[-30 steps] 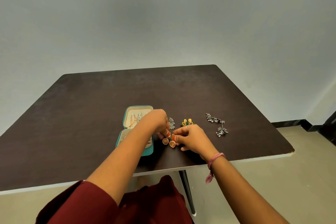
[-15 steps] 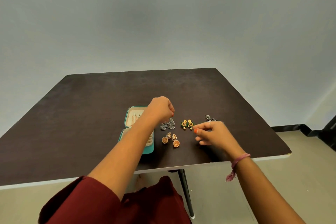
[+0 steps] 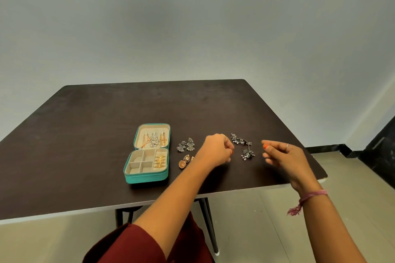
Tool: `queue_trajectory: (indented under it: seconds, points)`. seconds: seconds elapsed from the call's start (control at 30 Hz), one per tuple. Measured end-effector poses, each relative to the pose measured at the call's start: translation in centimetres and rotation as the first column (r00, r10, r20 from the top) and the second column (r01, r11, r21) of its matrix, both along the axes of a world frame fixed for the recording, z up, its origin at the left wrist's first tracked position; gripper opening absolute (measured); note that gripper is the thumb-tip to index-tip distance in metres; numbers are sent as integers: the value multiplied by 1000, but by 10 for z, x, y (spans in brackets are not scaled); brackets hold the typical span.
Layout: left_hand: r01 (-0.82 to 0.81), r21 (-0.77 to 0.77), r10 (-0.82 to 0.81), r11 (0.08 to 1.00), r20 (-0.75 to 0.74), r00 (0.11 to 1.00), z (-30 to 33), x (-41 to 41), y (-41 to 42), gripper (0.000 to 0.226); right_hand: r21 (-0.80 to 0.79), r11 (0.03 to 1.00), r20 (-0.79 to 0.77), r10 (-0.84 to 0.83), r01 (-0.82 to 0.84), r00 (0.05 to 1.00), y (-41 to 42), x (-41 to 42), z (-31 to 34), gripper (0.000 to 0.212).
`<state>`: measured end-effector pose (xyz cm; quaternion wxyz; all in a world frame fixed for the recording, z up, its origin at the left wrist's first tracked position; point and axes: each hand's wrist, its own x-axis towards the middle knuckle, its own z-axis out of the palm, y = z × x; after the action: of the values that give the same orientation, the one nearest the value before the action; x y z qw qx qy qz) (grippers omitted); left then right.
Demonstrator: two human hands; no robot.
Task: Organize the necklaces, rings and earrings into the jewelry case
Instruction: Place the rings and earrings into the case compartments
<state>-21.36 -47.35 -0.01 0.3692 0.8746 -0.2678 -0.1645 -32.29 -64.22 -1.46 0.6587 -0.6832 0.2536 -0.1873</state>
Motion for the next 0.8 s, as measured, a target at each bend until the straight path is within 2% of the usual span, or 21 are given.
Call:
queue_trajectory:
  seconds: [0.17,0.23,0.33,0.43,0.53,0.63,0.8]
  points:
    - [-48,-150,42,988,-44,998,-21,-14,-15,24,-9,1000,14,-12,12,1000,-3,6,-21,18]
    - [-74,-196,73,978,-11,997,-28,-19,-19,25,-52,998,28,-17,18,999,-4,10,-26,18]
    - [-96,-217,118,971,91,989,-37,-28,-23,27,-249,968,-13,12,-15,1000,-6,13,-28,17]
    - [-90,-195,125,977,178,976,-45,-37,-24,30,-474,875,-89,59,-94,994,-8,14,-28,17]
    - [-70,-171,109,983,232,967,-49,-40,-25,32,-589,793,-134,95,-156,986,-9,18,-28,17]
    - [-84,-153,120,985,245,962,-49,-40,-25,32,-627,756,-141,131,-191,981,-12,20,-27,17]
    - [-78,-147,115,986,261,958,-50,-41,-26,33,-607,747,-160,221,-272,962,-14,18,-25,24]
